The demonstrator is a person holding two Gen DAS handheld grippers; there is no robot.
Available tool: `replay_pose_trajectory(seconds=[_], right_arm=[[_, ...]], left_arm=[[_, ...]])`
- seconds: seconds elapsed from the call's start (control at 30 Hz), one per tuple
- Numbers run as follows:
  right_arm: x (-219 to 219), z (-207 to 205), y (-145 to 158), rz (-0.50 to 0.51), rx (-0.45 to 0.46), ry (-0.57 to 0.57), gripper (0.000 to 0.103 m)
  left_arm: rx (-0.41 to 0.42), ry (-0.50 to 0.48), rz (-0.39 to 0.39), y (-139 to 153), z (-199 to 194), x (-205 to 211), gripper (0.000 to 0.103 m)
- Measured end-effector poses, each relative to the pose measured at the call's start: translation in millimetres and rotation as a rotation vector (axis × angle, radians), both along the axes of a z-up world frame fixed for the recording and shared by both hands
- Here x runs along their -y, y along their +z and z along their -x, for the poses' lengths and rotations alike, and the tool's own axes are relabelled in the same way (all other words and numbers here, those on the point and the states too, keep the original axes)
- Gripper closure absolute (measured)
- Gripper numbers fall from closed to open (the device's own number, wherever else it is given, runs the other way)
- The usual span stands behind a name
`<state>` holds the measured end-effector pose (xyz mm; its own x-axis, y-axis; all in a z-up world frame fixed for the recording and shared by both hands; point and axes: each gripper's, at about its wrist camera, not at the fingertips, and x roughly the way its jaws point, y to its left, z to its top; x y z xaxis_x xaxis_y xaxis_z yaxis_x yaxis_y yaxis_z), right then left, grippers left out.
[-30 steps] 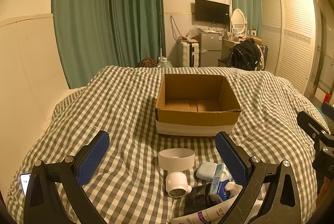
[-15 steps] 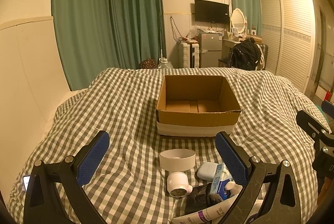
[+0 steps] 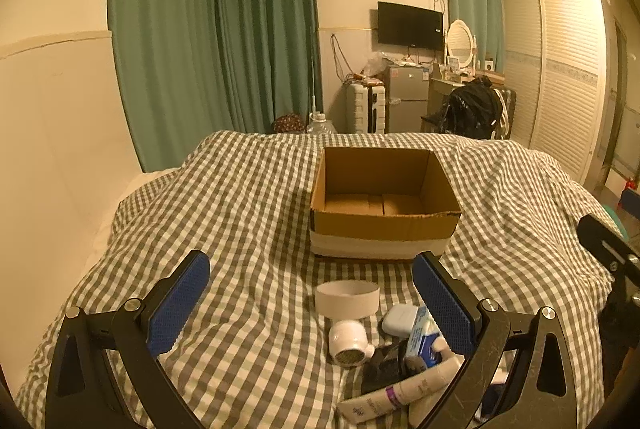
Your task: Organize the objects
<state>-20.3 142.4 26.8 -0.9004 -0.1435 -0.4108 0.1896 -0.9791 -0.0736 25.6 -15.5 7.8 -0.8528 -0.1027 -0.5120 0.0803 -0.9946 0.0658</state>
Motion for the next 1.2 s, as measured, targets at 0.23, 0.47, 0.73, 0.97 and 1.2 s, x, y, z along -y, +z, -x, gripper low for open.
replay_pose_trajectory(seconds=[0.23, 0.47, 0.73, 0.97, 1.2], right_arm=[[11.6, -24.8, 6.5, -0.031, 0.058, 0.071, 0.0], [24.1, -50.7, -22.8, -0.078, 0.215, 0.17, 0.0], [49.2, -44.2, -76.1, -0.121, 0.329, 0.23, 0.0], [59.2, -21.5, -115.7, -0.113, 0.42, 0.239, 0.021], [44.0, -14.5, -111.8, -0.025, 0.424, 0.28, 0.051]], left_arm=[[0.04, -0.007, 0.012, -11.0, -19.6, 9.8, 0.0], [0.129, -0.008, 0.034, -42.0, -31.6, 19.2, 0.0], [0.199, -0.013, 0.05, -72.4, -26.9, 22.1, 0.0], [0.263, -0.061, 0.085, -103.5, -15.4, 7.6, 0.0], [0.272, -0.143, 0.102, -108.2, -16.5, -13.1, 0.0]])
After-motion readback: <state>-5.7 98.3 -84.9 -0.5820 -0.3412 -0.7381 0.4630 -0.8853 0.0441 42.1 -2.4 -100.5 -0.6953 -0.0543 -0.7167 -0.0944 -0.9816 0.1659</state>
